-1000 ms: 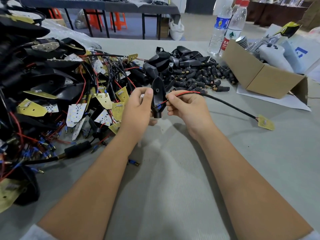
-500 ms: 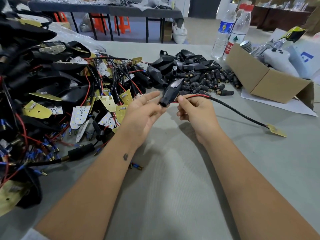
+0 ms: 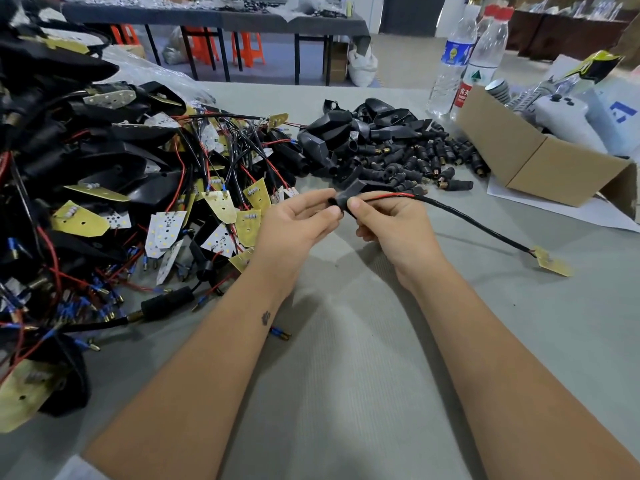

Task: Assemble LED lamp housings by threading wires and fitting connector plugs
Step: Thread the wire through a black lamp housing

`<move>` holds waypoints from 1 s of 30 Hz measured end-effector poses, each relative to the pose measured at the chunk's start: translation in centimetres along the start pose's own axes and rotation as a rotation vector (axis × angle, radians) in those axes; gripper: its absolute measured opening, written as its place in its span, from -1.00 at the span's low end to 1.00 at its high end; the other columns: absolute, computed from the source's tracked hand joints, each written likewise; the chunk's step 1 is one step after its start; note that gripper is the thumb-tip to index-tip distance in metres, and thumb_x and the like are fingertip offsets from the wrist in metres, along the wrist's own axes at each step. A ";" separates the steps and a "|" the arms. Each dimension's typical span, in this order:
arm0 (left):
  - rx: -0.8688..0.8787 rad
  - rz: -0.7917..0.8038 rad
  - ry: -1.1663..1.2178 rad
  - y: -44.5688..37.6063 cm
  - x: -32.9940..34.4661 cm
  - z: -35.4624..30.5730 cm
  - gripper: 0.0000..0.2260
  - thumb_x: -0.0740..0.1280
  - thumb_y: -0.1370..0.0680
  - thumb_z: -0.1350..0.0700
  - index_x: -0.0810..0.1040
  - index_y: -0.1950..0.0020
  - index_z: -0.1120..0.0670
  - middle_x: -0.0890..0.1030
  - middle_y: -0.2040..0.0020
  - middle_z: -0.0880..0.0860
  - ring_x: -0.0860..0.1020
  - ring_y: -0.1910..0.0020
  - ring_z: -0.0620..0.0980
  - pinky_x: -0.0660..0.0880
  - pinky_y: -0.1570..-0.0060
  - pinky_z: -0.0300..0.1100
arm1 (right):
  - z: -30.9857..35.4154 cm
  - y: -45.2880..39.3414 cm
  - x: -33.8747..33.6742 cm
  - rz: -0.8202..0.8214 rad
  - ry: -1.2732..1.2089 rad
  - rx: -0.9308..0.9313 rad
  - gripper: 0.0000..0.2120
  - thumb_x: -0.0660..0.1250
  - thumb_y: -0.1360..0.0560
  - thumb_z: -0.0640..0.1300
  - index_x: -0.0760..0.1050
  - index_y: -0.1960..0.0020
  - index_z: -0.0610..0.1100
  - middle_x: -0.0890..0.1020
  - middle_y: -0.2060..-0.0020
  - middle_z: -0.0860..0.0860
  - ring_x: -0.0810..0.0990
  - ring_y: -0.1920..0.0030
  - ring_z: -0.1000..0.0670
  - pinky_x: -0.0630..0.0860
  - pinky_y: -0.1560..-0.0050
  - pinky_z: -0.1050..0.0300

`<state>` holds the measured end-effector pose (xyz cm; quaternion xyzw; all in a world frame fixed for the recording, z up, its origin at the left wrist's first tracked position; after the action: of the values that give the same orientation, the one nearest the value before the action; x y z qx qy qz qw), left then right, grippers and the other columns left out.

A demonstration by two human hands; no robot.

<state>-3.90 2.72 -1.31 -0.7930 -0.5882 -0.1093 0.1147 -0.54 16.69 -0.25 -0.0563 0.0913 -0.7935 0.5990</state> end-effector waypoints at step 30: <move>0.050 -0.321 0.370 -0.6 -1.8 -0.7 -0.89 0.13 -0.70 0.08 0.34 -0.04 0.11 0.71 0.07 0.10 0.70 0.06 0.11 0.65 0.06 0.03 | -0.8 -0.5 -2.1 -0.192 0.989 -0.065 -0.80 0.19 -0.61 -0.12 0.58 -0.08 -0.12 0.62 0.09 -0.06 0.53 0.02 -0.15 0.46 -0.02 -0.07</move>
<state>-5.01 1.08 -1.17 -0.6526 -0.6782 -0.2552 0.2212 -0.59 18.88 -0.85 0.2997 0.3833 -0.7735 0.4061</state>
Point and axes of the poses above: each hand's wrist, its own y-axis away from the middle knuckle, its own x-axis out of the palm, z = x × y, the point moved 4 cm from there along -y, towards the middle knuckle
